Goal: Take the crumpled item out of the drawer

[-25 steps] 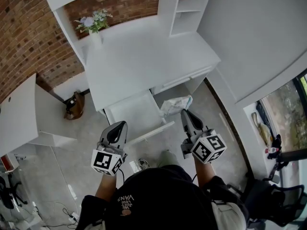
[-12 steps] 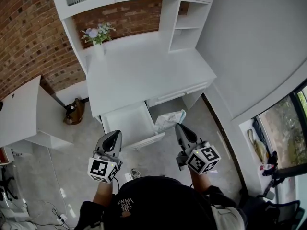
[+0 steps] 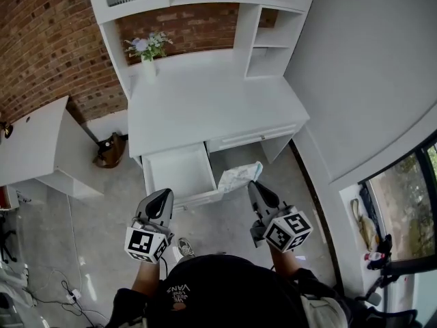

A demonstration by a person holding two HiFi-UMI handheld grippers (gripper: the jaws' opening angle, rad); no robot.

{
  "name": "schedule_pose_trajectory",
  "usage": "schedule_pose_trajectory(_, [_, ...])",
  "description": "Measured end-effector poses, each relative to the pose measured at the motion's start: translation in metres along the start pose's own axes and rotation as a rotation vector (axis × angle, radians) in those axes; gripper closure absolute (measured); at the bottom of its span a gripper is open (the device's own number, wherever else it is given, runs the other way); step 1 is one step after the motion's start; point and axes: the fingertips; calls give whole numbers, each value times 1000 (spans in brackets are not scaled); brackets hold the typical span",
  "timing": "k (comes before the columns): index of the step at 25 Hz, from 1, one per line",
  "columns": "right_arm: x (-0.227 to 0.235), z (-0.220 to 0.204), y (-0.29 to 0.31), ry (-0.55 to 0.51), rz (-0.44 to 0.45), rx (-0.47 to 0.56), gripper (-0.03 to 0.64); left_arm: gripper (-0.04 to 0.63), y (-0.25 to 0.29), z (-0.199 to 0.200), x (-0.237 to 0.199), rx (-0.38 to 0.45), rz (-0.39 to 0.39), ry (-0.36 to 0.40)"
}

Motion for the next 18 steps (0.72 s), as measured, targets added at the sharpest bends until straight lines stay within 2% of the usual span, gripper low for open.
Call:
schedule_pose_trajectory(8, [10,-5,-31,-20,45,-25,614,589,-17,-5,43,4,54,0])
schedule_pose_trajectory(18, [16,-17,-63,-47,72,-44,614,589,-38,-16,77,1,96,2])
Point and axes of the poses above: the fingertips, and each gripper's own axes: y forward along the fingers, x to its right, z out of its top, and after that the axes turned 7 degrees about -z, right-handed
